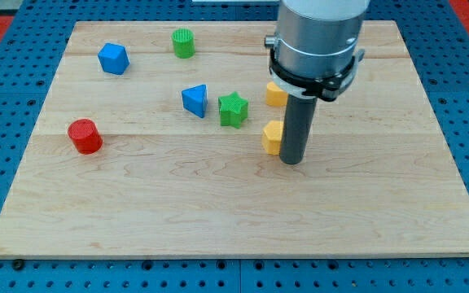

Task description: Move the yellow hexagon to the right of the green star

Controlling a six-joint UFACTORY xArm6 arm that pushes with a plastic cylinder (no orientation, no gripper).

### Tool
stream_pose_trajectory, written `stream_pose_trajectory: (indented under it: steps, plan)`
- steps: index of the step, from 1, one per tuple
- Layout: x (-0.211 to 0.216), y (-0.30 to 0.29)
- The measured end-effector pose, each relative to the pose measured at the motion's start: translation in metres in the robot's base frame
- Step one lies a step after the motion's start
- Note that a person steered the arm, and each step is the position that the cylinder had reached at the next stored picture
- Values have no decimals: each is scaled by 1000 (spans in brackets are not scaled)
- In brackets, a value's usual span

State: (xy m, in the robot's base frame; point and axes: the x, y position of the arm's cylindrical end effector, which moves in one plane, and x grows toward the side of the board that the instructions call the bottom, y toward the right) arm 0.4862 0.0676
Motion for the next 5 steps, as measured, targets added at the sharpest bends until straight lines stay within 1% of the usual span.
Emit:
stream_pose_trajectory:
  steps: [2, 3, 4, 5]
  plan:
    - [-40, -1]
    - [-43, -1]
    - [-53, 67]
    - [-77, 90]
